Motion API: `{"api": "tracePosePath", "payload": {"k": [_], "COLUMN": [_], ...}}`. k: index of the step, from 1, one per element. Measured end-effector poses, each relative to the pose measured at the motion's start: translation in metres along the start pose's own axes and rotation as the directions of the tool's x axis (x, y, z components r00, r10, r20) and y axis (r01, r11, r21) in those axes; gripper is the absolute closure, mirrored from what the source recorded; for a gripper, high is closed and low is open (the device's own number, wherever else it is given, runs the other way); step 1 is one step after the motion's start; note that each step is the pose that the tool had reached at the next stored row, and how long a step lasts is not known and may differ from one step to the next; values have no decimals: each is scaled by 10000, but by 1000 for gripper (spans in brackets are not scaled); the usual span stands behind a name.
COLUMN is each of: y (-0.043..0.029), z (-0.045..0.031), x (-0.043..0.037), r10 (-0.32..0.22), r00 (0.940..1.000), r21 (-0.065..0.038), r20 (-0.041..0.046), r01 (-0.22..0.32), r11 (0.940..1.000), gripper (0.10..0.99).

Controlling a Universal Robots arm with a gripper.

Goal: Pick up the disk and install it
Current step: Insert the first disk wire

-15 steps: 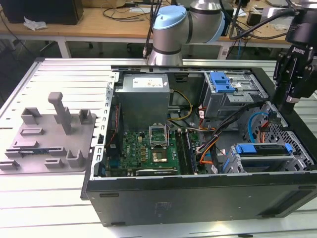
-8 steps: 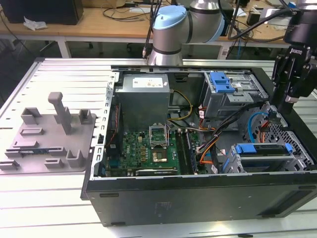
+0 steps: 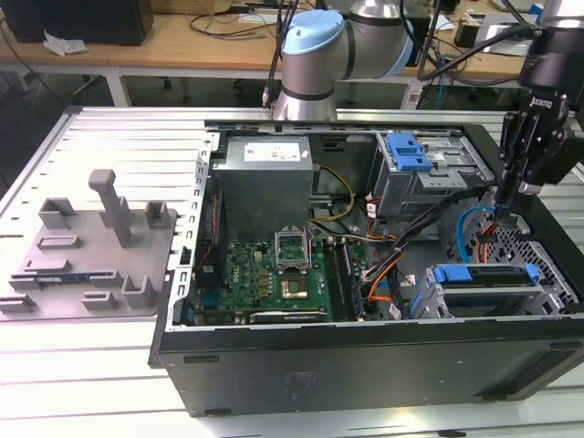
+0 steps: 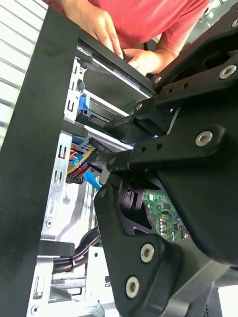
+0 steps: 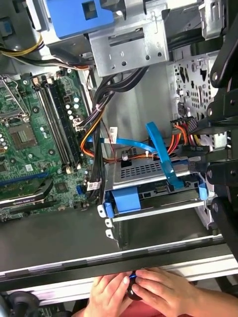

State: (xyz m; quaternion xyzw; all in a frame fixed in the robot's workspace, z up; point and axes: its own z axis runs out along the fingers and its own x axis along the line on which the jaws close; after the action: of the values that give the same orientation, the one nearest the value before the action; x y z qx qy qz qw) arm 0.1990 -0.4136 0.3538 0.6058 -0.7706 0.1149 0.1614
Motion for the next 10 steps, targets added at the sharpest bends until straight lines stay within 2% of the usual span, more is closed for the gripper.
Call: {"api": "tracePosePath", "payload": {"k": [6, 10], "y": [-14, -30], "z": [30, 72], "x": [-10, -13], "r10": [-41, -48], "r00": [10000, 10000], "r21": [-96, -116], "r20": [-46, -52], "r01": [41, 48], "r11": [9999, 9999], "gripper": [733, 733]}}
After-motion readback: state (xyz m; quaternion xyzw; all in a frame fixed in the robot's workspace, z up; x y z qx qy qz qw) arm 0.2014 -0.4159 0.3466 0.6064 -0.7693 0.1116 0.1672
